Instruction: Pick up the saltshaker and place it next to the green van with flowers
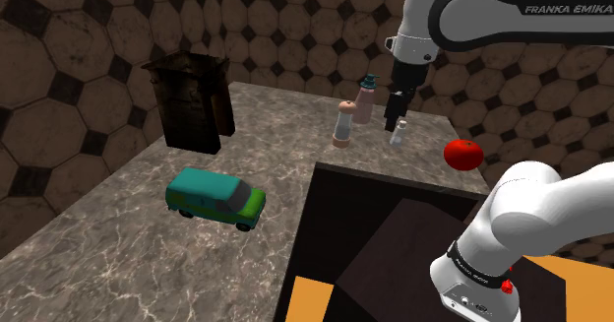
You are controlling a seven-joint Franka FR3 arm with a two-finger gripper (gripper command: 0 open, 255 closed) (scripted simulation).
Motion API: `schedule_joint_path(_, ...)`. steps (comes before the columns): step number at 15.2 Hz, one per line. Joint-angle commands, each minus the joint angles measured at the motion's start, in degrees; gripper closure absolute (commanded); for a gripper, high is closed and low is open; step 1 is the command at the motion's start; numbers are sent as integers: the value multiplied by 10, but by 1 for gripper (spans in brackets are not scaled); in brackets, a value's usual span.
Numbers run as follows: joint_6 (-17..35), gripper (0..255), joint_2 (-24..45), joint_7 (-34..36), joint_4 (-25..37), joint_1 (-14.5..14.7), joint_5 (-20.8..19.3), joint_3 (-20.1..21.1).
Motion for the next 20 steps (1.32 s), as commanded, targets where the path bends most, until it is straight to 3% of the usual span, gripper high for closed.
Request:
schedule_joint_path(1, 0, 0, 0, 0, 0, 0, 0, 0)
schedule_joint_path(12, 108, 0, 87, -138, -4, -58, -60, -145)
schedule_joint_path(20, 184, 0, 208, -248, 47, -80, -58, -248)
